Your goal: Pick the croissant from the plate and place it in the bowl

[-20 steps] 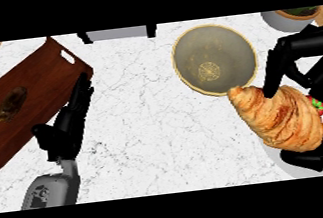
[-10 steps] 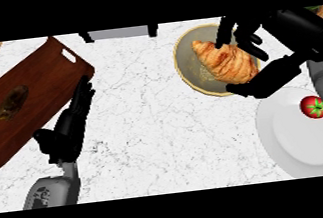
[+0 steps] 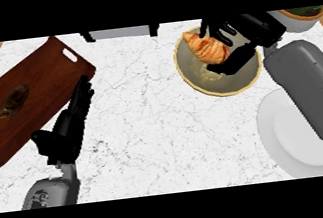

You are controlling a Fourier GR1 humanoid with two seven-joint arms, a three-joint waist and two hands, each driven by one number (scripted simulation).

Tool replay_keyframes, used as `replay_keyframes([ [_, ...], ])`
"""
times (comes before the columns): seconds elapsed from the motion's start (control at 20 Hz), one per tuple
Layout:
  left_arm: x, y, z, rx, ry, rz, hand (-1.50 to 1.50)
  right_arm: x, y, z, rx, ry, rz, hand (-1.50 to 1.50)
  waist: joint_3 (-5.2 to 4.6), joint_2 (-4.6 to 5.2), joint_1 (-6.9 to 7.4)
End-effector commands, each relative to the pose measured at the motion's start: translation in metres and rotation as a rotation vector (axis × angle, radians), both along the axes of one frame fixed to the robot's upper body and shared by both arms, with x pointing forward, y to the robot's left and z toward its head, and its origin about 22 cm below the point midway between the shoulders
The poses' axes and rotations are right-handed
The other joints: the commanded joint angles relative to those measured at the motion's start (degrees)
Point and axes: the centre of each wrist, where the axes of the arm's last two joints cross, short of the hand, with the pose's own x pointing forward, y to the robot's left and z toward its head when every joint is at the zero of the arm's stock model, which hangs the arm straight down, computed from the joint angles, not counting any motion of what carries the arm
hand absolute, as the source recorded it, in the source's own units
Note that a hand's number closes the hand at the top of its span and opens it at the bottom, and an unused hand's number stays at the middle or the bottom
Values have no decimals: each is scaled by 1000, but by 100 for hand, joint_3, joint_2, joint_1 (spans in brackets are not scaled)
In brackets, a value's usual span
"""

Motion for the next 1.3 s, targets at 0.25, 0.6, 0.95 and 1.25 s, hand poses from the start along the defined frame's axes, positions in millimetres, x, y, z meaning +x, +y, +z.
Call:
replay_keyframes([
  [0.25,10,-9,7,-9,-6,-19,0,30,-17,-42,-70,266,55,-150,2,33,40],
  [0.6,4,-3,3,-2,-3,-12,0,33,-22,-60,124,352,213,-150,6,26,49],
  [0.95,4,-9,2,-18,-2,-16,0,48,-30,-24,382,313,174,-150,5,40,88],
  [1.25,-6,-4,-1,-10,1,-15,0,47,-74,-9,454,461,150,-150,3,2,13],
])
